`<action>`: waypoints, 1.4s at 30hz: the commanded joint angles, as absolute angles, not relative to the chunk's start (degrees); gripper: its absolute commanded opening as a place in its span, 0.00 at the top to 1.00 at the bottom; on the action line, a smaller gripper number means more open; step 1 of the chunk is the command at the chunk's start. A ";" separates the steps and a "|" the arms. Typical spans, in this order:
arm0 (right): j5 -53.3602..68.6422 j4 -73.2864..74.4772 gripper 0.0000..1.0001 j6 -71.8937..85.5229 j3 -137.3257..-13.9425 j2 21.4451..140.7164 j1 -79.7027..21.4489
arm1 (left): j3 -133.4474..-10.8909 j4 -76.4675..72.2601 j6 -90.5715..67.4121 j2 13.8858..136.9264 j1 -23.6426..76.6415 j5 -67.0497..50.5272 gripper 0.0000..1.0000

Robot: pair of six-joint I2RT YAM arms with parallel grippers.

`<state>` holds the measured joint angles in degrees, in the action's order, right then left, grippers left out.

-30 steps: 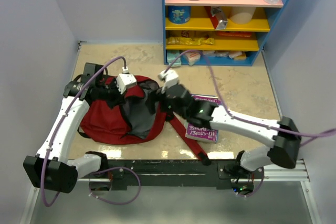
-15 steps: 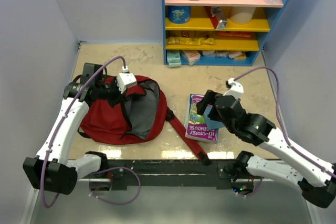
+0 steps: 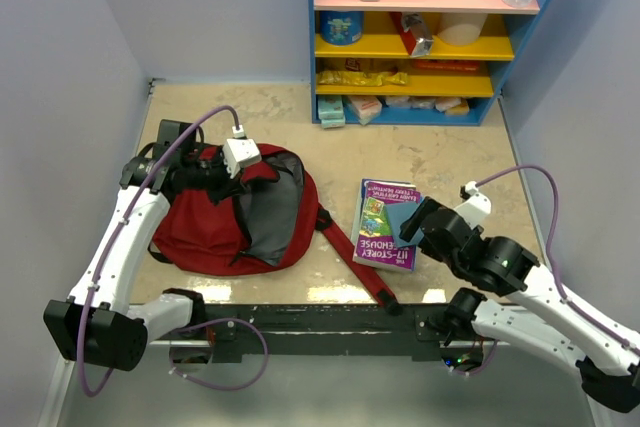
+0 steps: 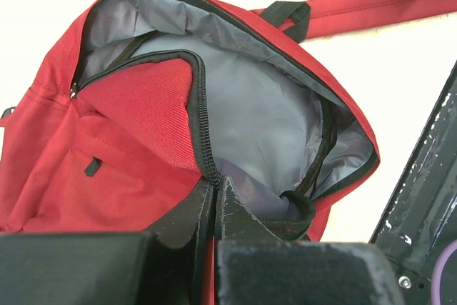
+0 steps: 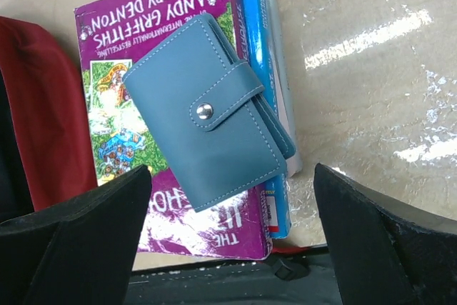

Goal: Pack the student bag
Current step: Pick up the personal item from the center of the board.

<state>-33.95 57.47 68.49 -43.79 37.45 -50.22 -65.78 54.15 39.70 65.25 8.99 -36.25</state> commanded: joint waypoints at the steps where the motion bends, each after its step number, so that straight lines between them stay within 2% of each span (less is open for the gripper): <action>1: -37.00 58.10 0.01 73.30 -42.20 37.00 -50.10 | -68.29 53.35 40.34 64.86 8.61 -39.64 1.00; 4: -36.04 55.91 0.01 75.41 -38.60 37.09 -50.10 | -68.55 53.44 40.17 64.86 8.53 -39.90 1.00; 13: -39.46 46.58 0.01 82.53 -30.06 27.08 -50.10 | -68.20 54.05 39.73 64.25 8.53 -40.69 1.00; 24: -39.29 38.06 0.12 83.77 -24.53 24.35 -50.10 | -67.76 54.14 39.29 63.81 8.53 -40.78 1.00; 27: -40.16 36.92 0.19 83.50 -24.52 24.34 -50.10 | -67.33 54.05 39.46 63.46 8.53 -40.34 1.00; 33: -42.10 36.30 0.38 82.53 -25.14 23.73 -50.01 | -66.80 53.96 39.38 63.19 8.61 -40.34 1.00; 34: -42.27 36.21 0.46 82.53 -24.96 23.64 -50.01 | -66.80 53.96 39.38 63.19 8.53 -40.34 1.00; 36: -42.28 35.95 0.54 82.53 -24.87 23.29 -50.01 | -66.97 54.05 39.46 63.11 8.61 -40.25 1.00; 37: -42.28 36.03 0.63 82.44 -24.87 23.20 -50.10 | -66.97 54.23 39.55 63.02 8.61 -40.08 1.00; 39: -42.36 36.30 0.75 82.09 -24.96 22.51 -50.10 | -66.97 54.32 39.73 62.84 8.53 -39.99 1.00; 40: -42.54 36.39 0.89 81.92 -25.05 22.15 -50.10 | -66.97 54.23 39.73 62.75 8.53 -39.82 1.00; 42: -43.15 37.35 1.00 81.56 -25.66 21.71 -50.10 | -66.88 54.40 39.73 62.75 8.53 -39.82 1.00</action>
<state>-40.03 37.21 81.38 -24.45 22.85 -50.13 -65.80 54.78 39.66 64.25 8.99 -38.15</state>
